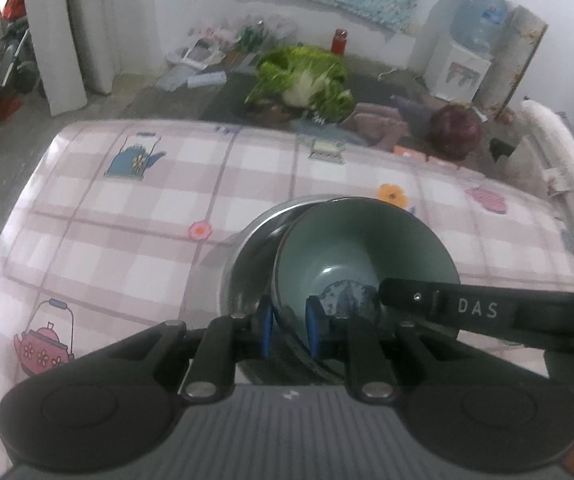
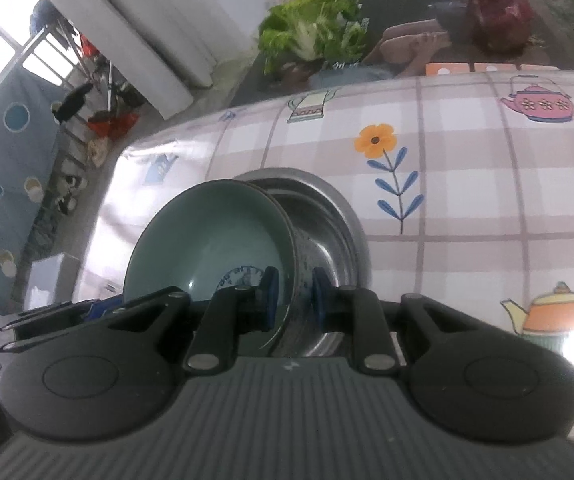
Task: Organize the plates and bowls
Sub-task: 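Lower the green bowl into the steel bowl and open the left gripper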
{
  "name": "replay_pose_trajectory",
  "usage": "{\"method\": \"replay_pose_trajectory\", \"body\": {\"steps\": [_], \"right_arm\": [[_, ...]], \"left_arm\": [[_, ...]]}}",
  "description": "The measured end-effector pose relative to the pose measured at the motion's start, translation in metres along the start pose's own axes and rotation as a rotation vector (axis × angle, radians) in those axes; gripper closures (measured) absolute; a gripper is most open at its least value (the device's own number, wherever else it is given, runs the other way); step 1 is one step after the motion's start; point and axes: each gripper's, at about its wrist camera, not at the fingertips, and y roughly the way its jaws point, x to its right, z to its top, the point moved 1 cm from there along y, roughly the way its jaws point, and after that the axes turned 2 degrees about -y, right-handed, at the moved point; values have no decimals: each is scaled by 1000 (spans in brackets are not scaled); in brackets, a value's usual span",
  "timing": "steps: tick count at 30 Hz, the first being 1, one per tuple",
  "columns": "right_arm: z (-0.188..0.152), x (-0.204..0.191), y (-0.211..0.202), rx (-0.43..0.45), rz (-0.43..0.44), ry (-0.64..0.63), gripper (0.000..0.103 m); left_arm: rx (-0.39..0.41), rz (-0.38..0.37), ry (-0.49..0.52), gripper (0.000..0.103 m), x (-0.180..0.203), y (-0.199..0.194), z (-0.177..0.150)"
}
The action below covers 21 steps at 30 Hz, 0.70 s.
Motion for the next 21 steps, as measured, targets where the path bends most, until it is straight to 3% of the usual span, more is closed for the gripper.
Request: {"method": "replay_pose_trajectory", "body": {"steps": [7,9,13,15,19,21], "right_arm": [[2,-14,15,27,-77,-103,84],[5,-16,16,35,-93,-116,71],[8,-21,13,53,-91,-144,58],[10,-25,7,73,-103,-161,44],[13,-34,-8,110,-113,-176,30],[13,-36,-18,128,-119,-176,27]], "left_arm": [[-41,-23,-9,81,-10,16,-3],[-33,-45,-6,78,-11,11,-3],[-12,-73,-5,68,-13,-2,-1],[-3,-83,-10,63,-17,-8,-1],[3,-128,-53,42,-30,-23,-2],[2,-148,-79,39,-38,-30,-5]]}}
